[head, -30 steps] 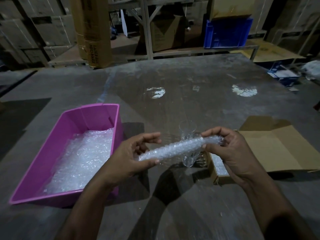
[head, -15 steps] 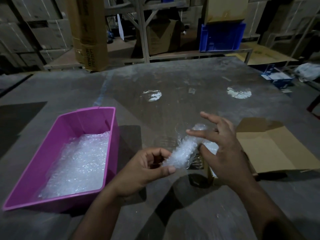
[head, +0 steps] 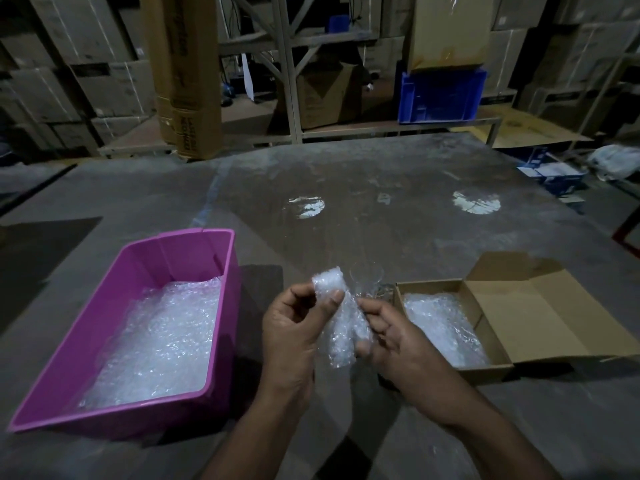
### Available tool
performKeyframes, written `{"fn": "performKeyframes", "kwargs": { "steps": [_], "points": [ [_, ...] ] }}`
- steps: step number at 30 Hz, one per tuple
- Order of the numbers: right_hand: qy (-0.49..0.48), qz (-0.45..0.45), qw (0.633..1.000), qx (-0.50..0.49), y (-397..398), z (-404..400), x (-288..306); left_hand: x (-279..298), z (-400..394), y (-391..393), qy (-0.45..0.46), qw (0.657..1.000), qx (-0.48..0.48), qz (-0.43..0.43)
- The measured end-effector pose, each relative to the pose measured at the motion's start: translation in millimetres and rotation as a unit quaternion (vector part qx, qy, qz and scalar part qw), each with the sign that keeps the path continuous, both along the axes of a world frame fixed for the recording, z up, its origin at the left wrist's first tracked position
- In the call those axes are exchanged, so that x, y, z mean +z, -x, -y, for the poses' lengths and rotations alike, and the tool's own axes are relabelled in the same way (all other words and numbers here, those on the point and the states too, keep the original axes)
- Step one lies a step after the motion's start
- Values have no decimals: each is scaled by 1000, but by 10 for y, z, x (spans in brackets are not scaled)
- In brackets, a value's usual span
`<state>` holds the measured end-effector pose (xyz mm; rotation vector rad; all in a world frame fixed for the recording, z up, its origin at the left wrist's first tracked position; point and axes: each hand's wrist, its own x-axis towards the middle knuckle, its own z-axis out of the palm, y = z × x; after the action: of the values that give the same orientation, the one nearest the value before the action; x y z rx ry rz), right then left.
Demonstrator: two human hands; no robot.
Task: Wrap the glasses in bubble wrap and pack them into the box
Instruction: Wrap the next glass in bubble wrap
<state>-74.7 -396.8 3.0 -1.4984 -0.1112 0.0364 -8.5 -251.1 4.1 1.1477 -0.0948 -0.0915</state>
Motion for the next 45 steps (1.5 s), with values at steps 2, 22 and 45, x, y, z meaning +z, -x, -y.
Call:
{"fn": "performKeyframes", "kwargs": {
  "steps": [2, 22, 45],
  "points": [
    [44, 8, 999, -2, 13, -66, -58, 4, 47, 25, 4, 1000, 22, -7],
    [91, 61, 967, -229, -64, 137, -75, 14, -1, 72, -210, 968, -4, 139],
    [144, 87, 959, -228, -249, 359, -126, -90, 209, 53, -67, 992, -106, 14]
  ]
}}
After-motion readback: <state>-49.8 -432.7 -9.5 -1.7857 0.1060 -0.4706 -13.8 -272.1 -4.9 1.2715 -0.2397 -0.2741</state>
